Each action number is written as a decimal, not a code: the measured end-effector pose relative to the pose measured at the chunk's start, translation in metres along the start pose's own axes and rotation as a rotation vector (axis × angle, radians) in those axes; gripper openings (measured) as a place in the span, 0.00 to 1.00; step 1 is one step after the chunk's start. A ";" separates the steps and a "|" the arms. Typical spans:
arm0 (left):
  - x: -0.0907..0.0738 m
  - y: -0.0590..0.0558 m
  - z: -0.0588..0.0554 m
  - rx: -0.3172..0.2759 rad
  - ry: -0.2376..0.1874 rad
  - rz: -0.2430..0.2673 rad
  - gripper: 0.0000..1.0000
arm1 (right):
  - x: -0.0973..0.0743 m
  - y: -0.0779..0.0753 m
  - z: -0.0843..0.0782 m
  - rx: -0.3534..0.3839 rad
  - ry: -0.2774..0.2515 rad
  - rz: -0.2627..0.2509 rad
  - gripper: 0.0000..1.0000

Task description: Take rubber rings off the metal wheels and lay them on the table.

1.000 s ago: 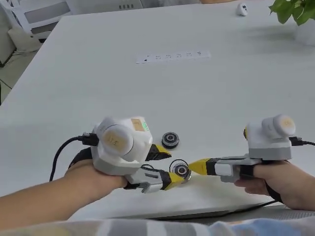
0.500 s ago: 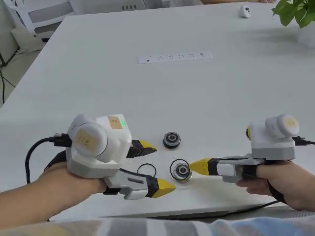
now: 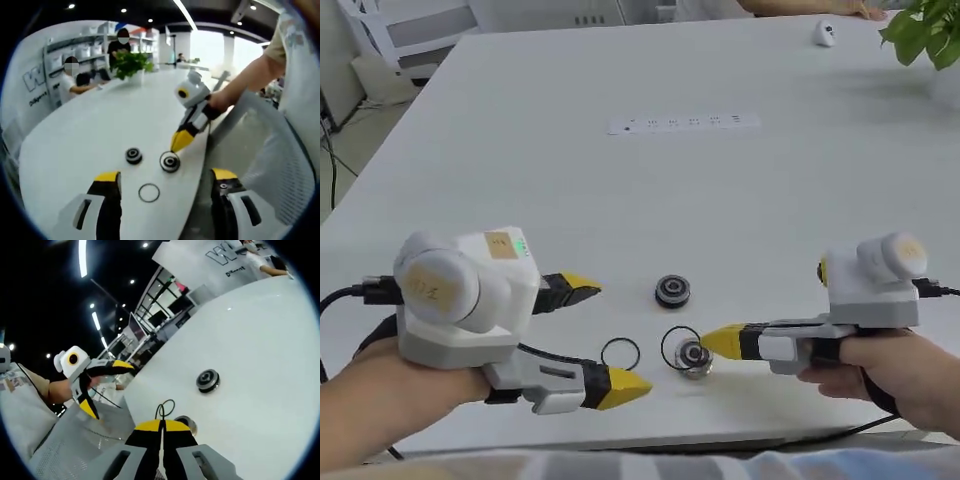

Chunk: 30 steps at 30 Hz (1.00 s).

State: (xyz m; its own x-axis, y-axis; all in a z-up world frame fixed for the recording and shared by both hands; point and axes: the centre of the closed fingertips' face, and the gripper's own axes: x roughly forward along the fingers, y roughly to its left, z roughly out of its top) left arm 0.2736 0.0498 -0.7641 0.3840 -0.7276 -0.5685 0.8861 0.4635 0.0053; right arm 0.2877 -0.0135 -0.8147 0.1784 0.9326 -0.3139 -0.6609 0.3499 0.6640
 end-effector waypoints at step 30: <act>-0.049 0.011 -0.013 -0.090 -0.031 0.082 0.84 | 0.030 0.014 0.023 -0.077 0.060 0.037 0.00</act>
State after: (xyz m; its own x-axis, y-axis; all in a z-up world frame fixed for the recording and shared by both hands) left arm 0.2610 0.0973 -0.7466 0.4633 -0.6997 -0.5438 0.8249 0.5648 -0.0238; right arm 0.3008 0.0214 -0.7990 0.1106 0.9368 -0.3319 -0.7204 0.3057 0.6226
